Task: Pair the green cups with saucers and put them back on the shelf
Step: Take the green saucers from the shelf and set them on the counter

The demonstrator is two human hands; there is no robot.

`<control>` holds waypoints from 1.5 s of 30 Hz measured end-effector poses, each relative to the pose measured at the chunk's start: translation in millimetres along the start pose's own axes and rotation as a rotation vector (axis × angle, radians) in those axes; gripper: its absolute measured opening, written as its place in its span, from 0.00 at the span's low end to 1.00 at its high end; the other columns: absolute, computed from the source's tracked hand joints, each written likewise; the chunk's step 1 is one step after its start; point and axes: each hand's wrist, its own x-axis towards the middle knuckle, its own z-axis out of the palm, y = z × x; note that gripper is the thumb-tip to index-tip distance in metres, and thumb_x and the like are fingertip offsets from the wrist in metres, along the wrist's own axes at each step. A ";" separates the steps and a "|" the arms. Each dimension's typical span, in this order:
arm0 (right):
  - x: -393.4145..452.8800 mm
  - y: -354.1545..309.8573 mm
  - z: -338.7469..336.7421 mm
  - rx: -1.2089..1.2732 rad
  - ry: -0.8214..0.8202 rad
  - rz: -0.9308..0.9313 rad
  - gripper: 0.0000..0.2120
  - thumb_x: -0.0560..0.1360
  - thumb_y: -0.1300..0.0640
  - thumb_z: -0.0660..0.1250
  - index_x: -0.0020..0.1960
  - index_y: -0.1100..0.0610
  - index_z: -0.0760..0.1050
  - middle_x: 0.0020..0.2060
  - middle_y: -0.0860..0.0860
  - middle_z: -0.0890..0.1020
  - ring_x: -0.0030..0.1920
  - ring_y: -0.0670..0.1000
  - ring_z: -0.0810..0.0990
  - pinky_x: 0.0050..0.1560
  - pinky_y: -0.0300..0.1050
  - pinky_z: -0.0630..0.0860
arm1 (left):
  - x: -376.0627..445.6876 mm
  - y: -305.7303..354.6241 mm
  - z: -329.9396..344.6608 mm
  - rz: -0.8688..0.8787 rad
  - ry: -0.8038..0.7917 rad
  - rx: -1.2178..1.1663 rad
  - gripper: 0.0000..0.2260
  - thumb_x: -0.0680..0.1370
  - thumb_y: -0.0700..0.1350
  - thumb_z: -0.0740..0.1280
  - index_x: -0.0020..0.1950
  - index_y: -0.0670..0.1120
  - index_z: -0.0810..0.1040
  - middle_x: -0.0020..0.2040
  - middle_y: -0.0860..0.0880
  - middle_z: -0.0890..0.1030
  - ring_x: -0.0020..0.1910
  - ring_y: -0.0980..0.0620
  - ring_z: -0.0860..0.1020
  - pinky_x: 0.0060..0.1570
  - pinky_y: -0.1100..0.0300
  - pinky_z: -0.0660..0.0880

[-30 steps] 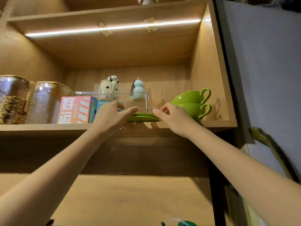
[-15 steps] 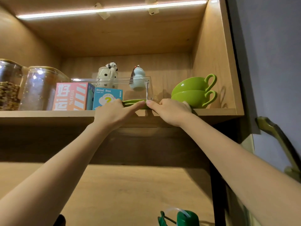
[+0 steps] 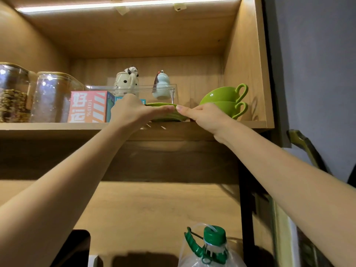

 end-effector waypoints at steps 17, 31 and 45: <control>-131.2 -18.7 -13.4 0.586 0.081 0.213 0.17 0.66 0.57 0.73 0.54 0.59 0.77 0.58 0.60 0.79 0.61 0.58 0.76 0.68 0.54 0.68 | -139.9 32.6 -36.4 -0.163 0.063 -0.432 0.27 0.58 0.60 0.77 0.47 0.43 0.81 0.42 0.48 0.82 0.43 0.53 0.78 0.51 0.52 0.78; -307.1 79.1 60.7 0.746 0.135 0.688 0.16 0.74 0.69 0.62 0.61 0.63 0.74 0.46 0.60 0.81 0.45 0.54 0.80 0.52 0.45 0.75 | -359.7 -42.4 -13.4 -0.308 -0.126 -0.491 0.35 0.57 0.56 0.78 0.62 0.54 0.74 0.50 0.57 0.83 0.51 0.60 0.80 0.56 0.56 0.77; -455.8 162.6 117.5 0.726 -0.020 1.033 0.19 0.73 0.73 0.59 0.63 0.67 0.71 0.48 0.56 0.81 0.42 0.47 0.80 0.41 0.36 0.80 | -532.2 -98.1 -4.1 -0.572 -0.335 -0.325 0.47 0.54 0.53 0.80 0.68 0.57 0.61 0.61 0.61 0.70 0.62 0.62 0.70 0.57 0.81 0.62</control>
